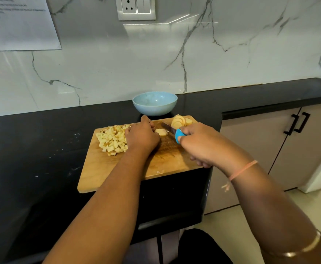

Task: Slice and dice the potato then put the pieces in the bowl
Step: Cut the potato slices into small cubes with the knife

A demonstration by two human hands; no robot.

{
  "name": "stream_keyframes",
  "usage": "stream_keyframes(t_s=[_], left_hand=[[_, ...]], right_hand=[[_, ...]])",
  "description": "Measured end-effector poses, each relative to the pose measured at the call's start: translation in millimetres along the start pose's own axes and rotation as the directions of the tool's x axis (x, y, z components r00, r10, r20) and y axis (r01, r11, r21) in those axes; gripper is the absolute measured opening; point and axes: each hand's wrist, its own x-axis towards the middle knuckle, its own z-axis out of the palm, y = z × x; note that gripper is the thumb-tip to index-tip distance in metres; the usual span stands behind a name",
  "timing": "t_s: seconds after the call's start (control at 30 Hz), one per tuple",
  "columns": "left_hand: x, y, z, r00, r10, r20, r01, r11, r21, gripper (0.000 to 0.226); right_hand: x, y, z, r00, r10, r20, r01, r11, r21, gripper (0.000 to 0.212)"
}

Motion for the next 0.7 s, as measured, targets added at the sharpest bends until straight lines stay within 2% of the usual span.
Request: stream_keyframes(t_s=[0.27,0.43,0.7], left_hand=[[-1.4,0.0,1.7,0.998,-0.013,-0.054,0.012,1.000,-0.024,0.016],[-3.2,2.1,0.5,0.998,-0.027,-0.062,0.026,0.999,-0.019,0.016],[-3.7,2.9,0.1,0.996,-0.011,-0.090,0.016,0.998,0.054,0.020]], right_hand=[[31.0,-8.8,19.4,0.999,0.046,0.028,-0.046,0.999,0.002,0.041],[21.7,-9.2,13.1,0.996,0.067,0.066,-0.064,0.997,-0.049,0.039],[-7.0,5.7,4.7,0.990,0.097,0.104,-0.098,0.995,0.001,0.041]])
